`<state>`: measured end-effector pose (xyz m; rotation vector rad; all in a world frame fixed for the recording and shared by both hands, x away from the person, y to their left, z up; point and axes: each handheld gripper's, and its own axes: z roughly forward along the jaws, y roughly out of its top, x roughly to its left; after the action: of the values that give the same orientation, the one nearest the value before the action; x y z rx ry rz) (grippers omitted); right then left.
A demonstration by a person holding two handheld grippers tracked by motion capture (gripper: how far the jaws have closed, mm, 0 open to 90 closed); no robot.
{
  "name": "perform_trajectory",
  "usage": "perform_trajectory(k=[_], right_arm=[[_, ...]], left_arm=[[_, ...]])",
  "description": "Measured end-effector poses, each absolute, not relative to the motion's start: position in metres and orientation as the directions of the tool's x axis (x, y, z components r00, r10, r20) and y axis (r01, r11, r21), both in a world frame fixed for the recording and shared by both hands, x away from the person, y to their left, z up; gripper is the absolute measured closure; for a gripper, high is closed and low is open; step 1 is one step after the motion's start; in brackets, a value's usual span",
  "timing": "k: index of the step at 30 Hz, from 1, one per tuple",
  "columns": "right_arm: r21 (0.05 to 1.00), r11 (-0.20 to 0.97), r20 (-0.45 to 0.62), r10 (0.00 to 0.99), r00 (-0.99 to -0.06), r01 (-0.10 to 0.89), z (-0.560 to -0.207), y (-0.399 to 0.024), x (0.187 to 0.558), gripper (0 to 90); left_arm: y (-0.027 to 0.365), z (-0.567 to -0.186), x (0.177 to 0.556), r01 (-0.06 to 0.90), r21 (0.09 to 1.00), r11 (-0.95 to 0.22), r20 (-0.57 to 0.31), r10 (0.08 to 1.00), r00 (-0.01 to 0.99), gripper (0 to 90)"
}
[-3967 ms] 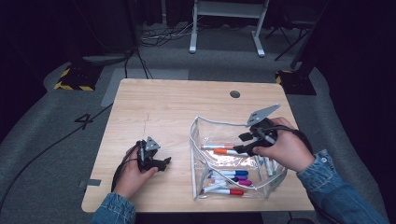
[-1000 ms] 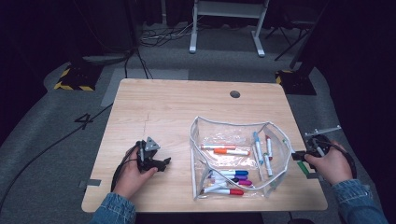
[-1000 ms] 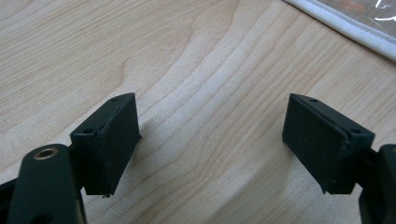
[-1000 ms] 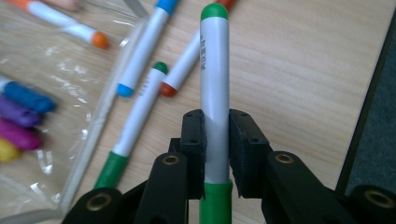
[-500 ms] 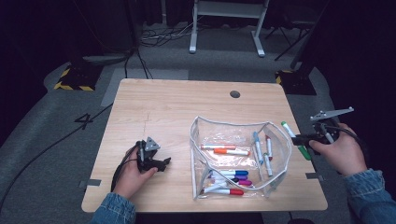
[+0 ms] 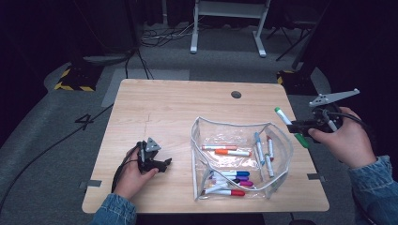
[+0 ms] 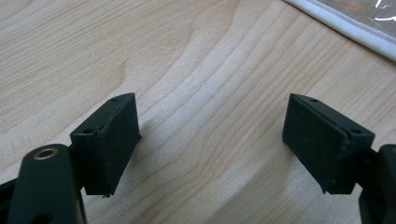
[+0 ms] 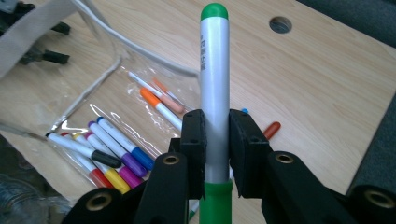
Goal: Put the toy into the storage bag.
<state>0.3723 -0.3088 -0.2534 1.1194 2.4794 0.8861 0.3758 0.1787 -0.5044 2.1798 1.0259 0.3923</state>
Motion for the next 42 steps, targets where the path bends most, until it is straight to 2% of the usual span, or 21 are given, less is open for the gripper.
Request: perform_trajectory(k=[10,20,34,42], right_arm=[[0.623,0.604,0.014,0.627,-0.779,0.497,-0.254,-0.250,0.375,76.9],[0.572,0.685,0.048,0.522,-0.852,0.452,-0.288,-0.192,0.386,76.9],[0.463,0.768,0.072,0.464,-0.883,0.442,-0.341,-0.164,0.389,76.8],[0.356,0.834,0.072,0.426,-0.902,0.422,-0.368,-0.157,0.388,76.9]], left_arm=[[0.178,-0.505,0.376,0.562,0.696,-0.447,-0.025,0.767,0.641,19.2],[0.178,-0.505,0.376,0.562,0.696,-0.447,-0.025,0.767,0.641,19.2],[0.179,-0.504,0.376,0.561,0.694,-0.451,-0.023,0.765,0.643,19.2],[0.179,-0.504,0.376,0.561,0.695,-0.450,-0.023,0.766,0.643,19.2]])
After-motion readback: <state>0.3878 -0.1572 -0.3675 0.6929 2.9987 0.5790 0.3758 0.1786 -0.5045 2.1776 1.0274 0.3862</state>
